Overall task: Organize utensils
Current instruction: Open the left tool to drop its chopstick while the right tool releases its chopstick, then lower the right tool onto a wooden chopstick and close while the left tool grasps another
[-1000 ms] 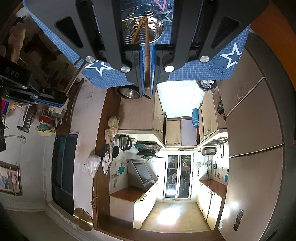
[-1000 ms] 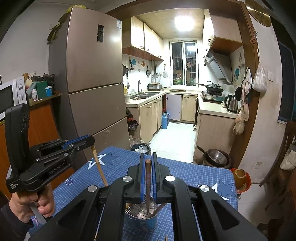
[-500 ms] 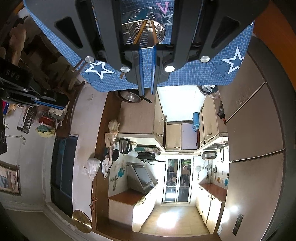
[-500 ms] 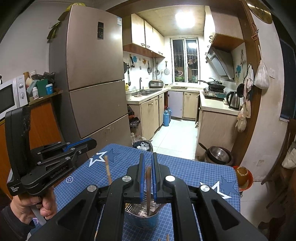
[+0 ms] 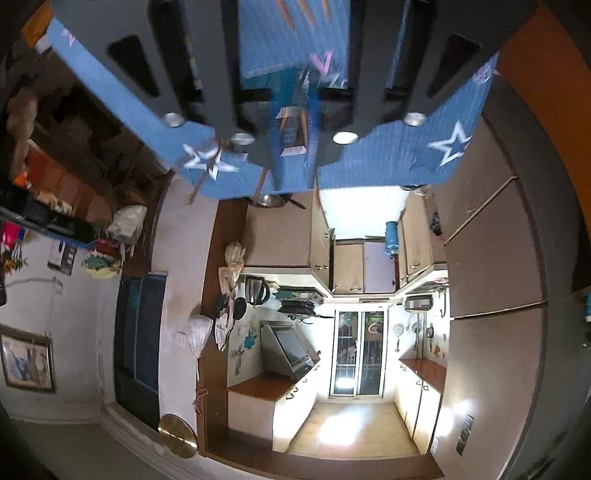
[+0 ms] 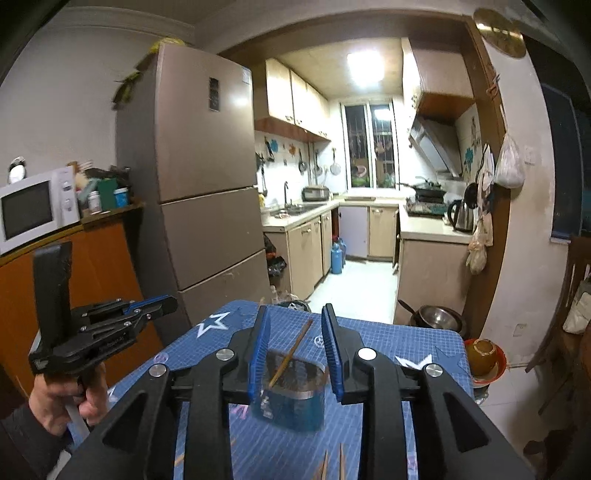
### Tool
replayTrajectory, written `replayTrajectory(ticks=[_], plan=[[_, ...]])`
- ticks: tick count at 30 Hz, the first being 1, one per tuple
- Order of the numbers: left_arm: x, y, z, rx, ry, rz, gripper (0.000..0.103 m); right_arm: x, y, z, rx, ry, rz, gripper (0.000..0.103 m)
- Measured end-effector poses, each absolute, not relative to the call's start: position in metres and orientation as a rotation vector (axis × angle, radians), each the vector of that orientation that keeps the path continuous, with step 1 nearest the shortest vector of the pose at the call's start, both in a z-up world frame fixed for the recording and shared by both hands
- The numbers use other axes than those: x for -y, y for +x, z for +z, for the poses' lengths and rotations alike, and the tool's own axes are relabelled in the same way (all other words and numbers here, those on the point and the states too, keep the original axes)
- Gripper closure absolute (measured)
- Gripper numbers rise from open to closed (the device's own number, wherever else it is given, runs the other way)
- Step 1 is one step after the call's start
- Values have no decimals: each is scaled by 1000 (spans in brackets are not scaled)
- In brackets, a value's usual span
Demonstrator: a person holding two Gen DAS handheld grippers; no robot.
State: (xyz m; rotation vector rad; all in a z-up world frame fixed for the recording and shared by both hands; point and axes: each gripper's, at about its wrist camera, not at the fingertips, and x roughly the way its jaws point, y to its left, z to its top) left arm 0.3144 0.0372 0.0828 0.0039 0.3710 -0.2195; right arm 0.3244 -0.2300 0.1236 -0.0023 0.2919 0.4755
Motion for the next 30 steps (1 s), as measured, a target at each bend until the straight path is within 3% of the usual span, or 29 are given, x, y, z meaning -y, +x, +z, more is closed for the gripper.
replayTrajectory(ticks=[2,3,9,17,22,30], plan=[[-42,284,69,-363,28,-212,64,239,290,107,-280,-5,480,67],[-46,268,59,-364,40,-205,62,244,271,95,-278,-5,478,66],[-64,212,-4,-465,72,-183,62,246,196,-1,-377,-20,462,65],[-75,181,-99,-675,39,-184,62,225,162,-105,-568,19,467,65],[-73,173,-128,-730,40,-203,62,197,153,-126,-623,27,524,66],[-71,175,-130,-724,22,-219,62,118,149,-137,-699,-14,685,67]])
